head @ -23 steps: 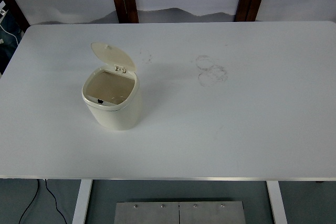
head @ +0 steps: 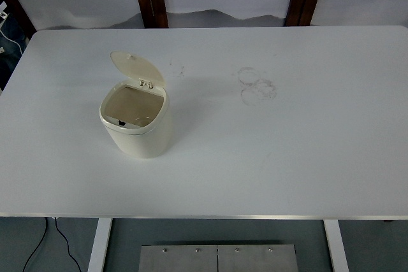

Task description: Close trash bin

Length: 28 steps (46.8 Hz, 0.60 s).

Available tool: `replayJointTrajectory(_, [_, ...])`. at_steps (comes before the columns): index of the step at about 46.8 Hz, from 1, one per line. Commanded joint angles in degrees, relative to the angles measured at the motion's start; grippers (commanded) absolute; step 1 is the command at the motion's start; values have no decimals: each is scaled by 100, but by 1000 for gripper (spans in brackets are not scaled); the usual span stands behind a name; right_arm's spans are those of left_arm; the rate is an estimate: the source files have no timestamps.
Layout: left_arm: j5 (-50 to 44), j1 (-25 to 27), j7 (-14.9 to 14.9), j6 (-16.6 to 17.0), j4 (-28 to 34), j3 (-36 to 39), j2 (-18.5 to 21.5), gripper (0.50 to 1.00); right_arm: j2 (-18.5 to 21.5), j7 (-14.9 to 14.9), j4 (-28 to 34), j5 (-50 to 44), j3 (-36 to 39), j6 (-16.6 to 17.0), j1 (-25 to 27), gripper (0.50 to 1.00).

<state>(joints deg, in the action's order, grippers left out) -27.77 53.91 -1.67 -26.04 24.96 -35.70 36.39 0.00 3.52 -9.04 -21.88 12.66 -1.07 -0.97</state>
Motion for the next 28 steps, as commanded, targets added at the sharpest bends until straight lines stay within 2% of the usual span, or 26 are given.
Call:
replayJointTrajectory(1, [-1, -56, 0, 11, 0, 2, 0, 1000, 0, 0, -1, 0, 0, 1, 0, 995])
replayJointTrajectory(28, [-1, -82, -9, 20, 9, 19, -9, 1000, 0, 0, -1, 0, 0, 1, 0, 995])
